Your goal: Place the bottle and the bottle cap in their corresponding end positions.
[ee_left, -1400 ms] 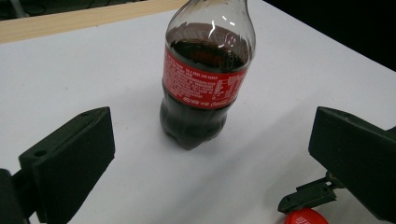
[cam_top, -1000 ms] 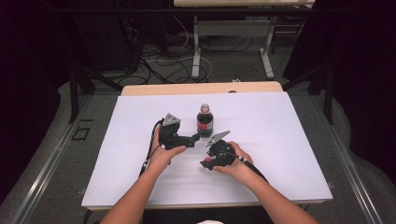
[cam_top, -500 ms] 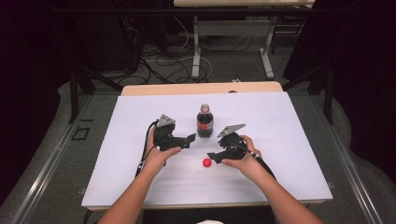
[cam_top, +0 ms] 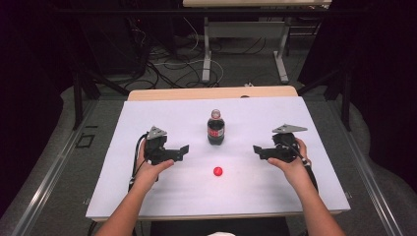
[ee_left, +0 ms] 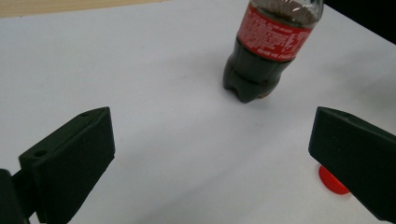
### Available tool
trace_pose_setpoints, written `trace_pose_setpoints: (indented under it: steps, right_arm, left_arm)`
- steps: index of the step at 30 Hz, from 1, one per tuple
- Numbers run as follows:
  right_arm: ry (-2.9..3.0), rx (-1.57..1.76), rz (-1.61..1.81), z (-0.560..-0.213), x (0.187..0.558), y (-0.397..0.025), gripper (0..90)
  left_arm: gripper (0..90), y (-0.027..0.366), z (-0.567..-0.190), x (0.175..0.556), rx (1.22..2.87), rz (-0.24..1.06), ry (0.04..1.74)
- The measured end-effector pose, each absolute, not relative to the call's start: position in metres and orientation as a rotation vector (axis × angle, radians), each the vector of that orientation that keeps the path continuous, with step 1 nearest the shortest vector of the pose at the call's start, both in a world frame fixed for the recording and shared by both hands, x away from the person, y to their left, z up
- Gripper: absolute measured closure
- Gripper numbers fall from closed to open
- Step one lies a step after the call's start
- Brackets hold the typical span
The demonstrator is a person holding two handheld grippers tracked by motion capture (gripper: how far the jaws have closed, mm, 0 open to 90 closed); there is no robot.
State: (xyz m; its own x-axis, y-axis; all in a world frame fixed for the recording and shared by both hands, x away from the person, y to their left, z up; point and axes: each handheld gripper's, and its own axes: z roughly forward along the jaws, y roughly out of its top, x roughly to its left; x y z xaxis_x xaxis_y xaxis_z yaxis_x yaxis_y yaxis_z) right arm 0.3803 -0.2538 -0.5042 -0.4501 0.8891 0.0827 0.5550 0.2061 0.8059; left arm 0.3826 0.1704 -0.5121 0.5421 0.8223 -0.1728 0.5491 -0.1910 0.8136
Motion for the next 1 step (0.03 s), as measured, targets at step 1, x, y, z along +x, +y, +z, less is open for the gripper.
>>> trace_pose_setpoints:
  steps: [1]
  right_arm:
    - [2.062, 1.359, 1.130, -0.5055, 0.3806, -0.2600, 7.5]
  left_arm:
    - [0.6, 0.1735, -0.5133, 0.3820, 1.874, 0.388, 1.128]
